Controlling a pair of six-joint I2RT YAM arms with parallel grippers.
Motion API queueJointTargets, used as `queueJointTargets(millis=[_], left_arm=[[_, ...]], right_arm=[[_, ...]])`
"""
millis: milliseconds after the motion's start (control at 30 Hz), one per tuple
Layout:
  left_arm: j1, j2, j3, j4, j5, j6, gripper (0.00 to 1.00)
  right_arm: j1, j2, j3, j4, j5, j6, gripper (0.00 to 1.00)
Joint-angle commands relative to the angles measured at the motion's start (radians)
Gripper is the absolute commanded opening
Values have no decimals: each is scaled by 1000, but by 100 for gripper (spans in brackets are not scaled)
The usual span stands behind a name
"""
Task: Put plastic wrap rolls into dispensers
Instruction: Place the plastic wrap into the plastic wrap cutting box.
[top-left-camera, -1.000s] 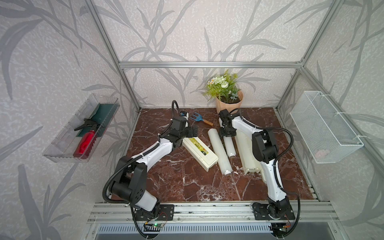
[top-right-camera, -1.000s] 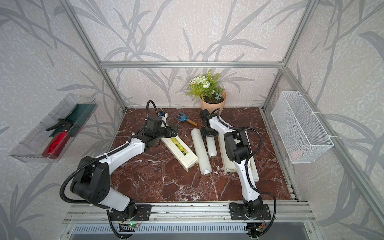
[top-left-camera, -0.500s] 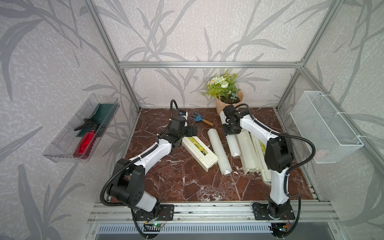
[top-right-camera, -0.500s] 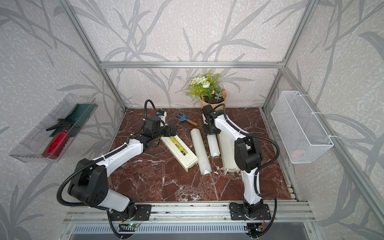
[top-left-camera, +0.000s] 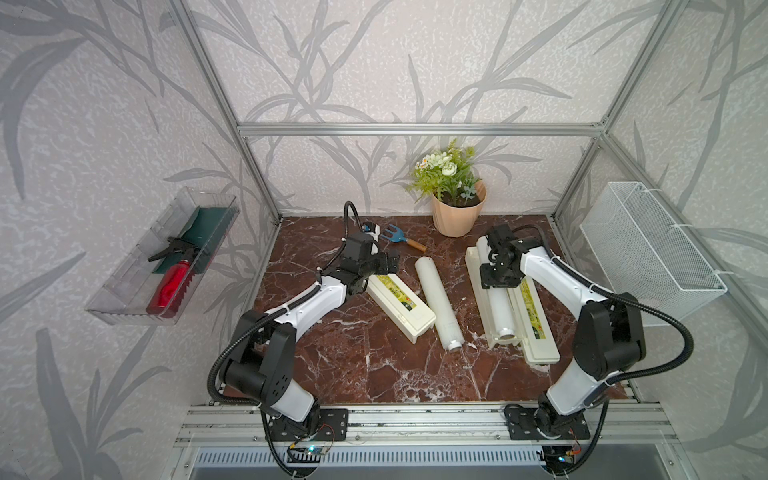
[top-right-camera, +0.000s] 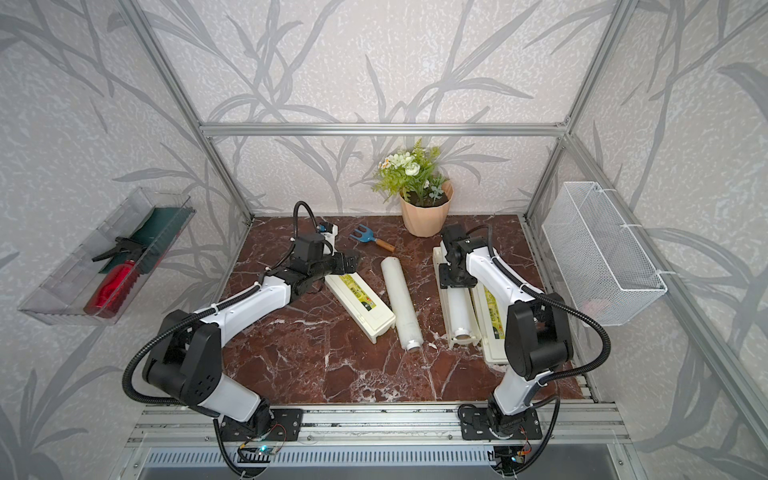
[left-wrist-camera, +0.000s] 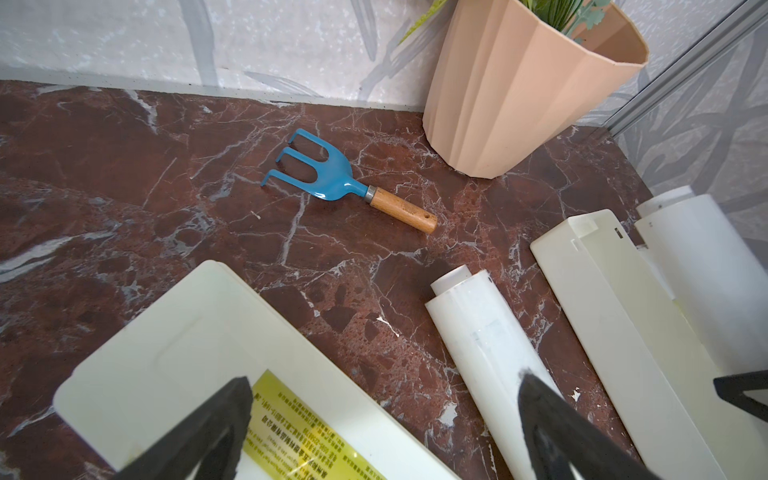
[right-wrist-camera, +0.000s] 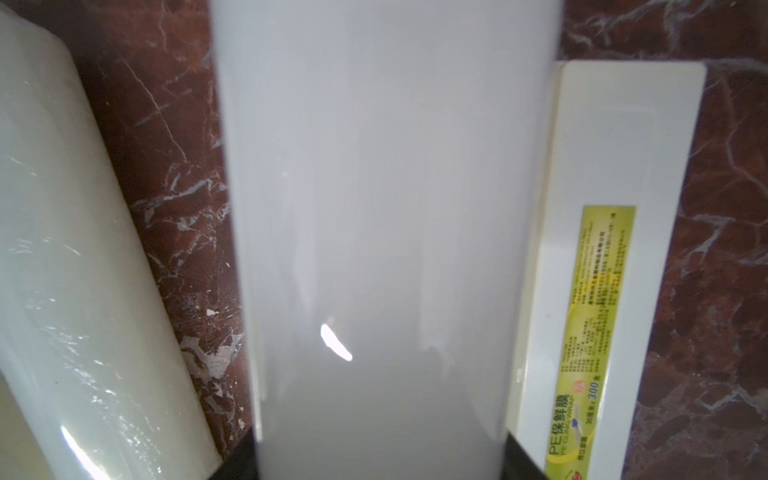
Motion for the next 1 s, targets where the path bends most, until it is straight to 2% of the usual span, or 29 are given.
queueJointTargets(millis=[0, 333, 767, 867, 933, 967], left_arm=[[-8, 5, 27, 21, 7, -27, 99], [-30, 3, 28, 7, -30, -22, 99], [-36, 45, 70, -13, -30, -14, 99], [-38, 51, 82, -20, -28, -7, 99], [-39, 52, 84, -19, -28, -2, 99], [-38, 50, 84, -21, -29, 0, 99]], right_arm=[[-17, -25, 9, 92, -4, -38, 25], [-36, 86, -21, 173, -37, -77, 24], [-53, 117, -94, 205, -43, -79, 24], [-53, 129, -104, 211, -42, -70, 30], [-53, 134, -115, 213, -35, -65, 42], [-53, 136, -123, 216, -33, -63, 46]])
